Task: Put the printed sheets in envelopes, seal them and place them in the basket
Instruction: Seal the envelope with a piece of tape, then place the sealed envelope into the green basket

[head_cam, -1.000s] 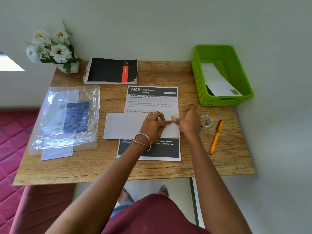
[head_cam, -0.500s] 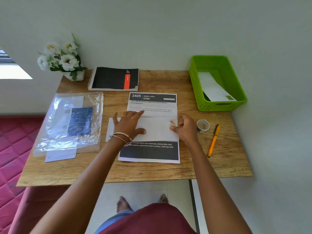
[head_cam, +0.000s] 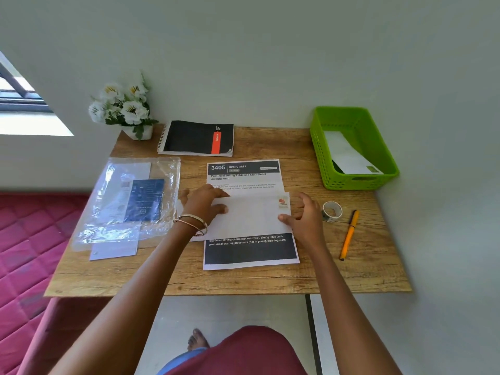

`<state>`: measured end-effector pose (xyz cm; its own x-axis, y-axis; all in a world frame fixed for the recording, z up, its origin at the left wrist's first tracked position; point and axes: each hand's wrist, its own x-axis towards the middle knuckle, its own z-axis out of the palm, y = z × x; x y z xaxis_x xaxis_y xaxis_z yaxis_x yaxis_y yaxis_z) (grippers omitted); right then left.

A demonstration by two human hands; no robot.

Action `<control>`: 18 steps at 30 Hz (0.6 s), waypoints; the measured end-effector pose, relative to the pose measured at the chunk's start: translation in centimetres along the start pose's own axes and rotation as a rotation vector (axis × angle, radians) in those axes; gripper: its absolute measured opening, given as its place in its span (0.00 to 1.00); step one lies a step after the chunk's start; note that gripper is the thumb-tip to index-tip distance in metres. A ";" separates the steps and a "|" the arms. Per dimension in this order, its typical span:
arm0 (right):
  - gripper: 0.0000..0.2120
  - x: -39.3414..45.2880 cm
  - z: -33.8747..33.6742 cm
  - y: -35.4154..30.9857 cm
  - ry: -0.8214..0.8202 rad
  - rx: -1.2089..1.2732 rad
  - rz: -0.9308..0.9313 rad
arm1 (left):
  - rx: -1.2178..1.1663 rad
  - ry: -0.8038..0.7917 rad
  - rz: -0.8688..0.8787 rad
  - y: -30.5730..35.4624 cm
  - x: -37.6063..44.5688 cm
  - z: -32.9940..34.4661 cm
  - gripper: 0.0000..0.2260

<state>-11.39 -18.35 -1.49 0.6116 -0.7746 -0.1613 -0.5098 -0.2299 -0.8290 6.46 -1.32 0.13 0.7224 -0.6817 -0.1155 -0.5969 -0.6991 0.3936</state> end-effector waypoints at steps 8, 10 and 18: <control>0.11 -2.3 -3.9 -3.5 -0.205 0.560 -0.058 | -0.140 0.039 0.169 0.8 0.4 -5.5 0.06; 0.10 -2.5 -4.6 -4.3 -0.199 0.571 -0.087 | -0.157 0.068 0.198 1.3 0.5 -6.9 0.06; 0.10 -2.4 -9.3 -5.5 0.090 0.725 -0.069 | -0.114 0.526 0.045 3.3 0.8 -9.1 0.22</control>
<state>-15.69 -20.74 8.44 0.5602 -0.8248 -0.0770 0.0759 0.1437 -0.9867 8.24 -2.26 9.61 0.7916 -0.4906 0.3644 -0.6110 -0.6240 0.4872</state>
